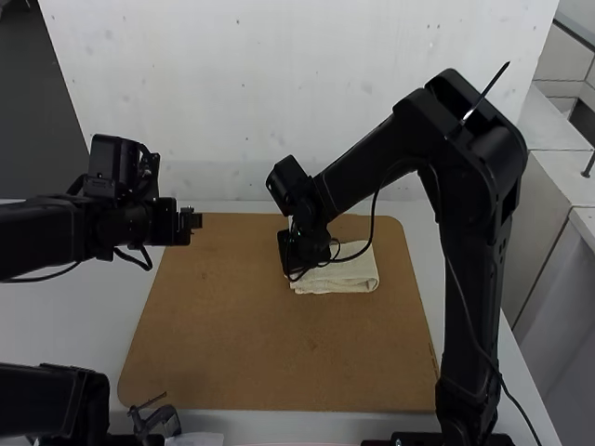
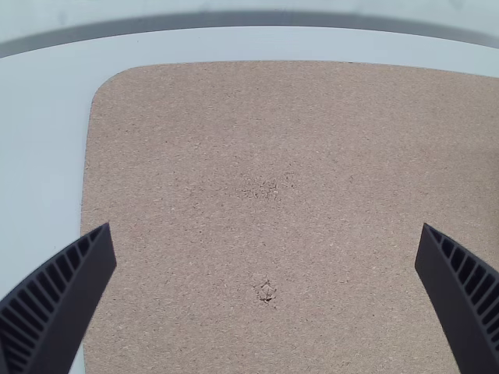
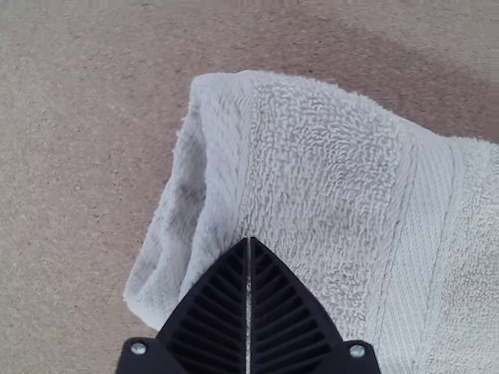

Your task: Fold the towel.

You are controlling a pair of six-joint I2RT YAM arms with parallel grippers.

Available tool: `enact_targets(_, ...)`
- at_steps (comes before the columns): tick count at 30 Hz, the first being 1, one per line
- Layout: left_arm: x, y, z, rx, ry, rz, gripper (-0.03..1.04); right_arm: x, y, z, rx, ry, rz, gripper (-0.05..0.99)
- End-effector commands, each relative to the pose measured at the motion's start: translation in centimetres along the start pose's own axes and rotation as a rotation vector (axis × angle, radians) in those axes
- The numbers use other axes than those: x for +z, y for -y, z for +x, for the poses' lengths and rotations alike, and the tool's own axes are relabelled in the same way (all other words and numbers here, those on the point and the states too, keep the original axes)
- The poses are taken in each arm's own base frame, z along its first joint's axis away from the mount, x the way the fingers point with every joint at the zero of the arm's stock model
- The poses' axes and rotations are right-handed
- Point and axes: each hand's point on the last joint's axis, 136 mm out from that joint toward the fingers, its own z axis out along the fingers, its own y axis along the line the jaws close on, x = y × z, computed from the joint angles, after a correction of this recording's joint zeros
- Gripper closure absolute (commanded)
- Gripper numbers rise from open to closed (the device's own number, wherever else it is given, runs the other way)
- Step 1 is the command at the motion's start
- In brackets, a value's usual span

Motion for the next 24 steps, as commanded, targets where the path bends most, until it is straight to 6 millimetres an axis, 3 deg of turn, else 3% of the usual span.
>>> enact_targets(1,-0.1,0.2,-0.4,0.013,0.018,-0.002,0.02,-3.2,2.4,-4.6,0.063,0.129,0.016,0.87)
enact_targets(4,-0.1,0.2,-0.4,0.013,0.018,0.000,0.02,-4.9,4.5,-6.0,0.089,0.172,0.019,0.58)
enact_targets(8,-0.2,0.2,-0.7,0.013,0.025,0.001,0.02,-6.8,8.0,-7.0,0.128,0.223,0.047,0.48)
enact_targets(12,-0.5,0.3,-0.9,0.015,0.037,0.002,0.02,-8.1,12.6,-7.1,0.189,0.284,0.084,0.05)
enact_targets(13,-0.6,0.2,-1.1,0.016,0.044,0.001,0.02,-8.5,13.8,-7.2,0.194,0.310,0.090,0.00)
enact_targets(18,-1.1,1.2,-1.5,0.078,0.067,0.034,0.02,-10.2,19.7,-6.0,0.256,0.398,0.164,-0.01)
enact_targets(24,-3.1,2.9,-3.6,0.174,0.167,0.092,0.02,-13.2,24.7,-4.1,0.310,0.515,0.225,-0.01)
